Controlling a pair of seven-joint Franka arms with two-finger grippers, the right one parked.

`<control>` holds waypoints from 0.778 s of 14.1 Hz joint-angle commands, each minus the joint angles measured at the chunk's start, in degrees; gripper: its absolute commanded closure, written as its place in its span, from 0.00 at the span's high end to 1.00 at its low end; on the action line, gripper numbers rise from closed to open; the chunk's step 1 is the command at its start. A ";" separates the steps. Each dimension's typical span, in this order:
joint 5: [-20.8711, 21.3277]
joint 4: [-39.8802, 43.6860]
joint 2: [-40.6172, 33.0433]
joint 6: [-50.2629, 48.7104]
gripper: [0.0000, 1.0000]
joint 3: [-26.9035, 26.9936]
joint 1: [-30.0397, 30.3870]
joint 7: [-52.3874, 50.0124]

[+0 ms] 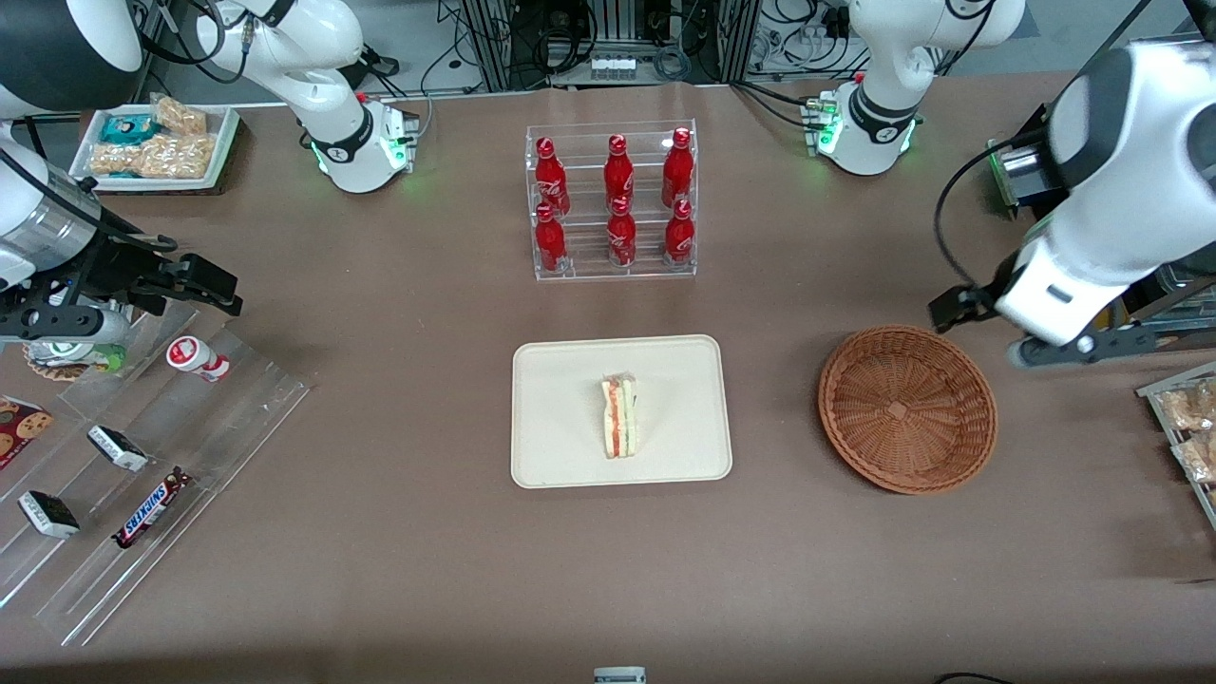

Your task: Place sandwich from basket to tray

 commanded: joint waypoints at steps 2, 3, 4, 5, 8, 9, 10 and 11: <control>-3.17 -0.51 -5.19 -4.48 1.00 -1.44 5.93 10.90; -3.27 0.36 -5.46 -5.36 1.00 -1.44 6.39 12.84; -3.27 1.68 -5.46 -6.16 1.00 -1.18 6.39 13.64; -3.09 3.00 -5.20 -6.25 1.00 -1.09 6.39 13.91; -2.48 3.63 -4.76 -6.16 1.00 -1.00 6.39 14.00; -2.39 3.45 -4.67 -5.99 1.00 -1.17 6.22 13.92; -2.39 3.19 -4.93 -6.08 1.00 -1.17 6.13 14.00; -2.30 3.18 -4.93 -6.16 1.00 -1.09 6.13 13.92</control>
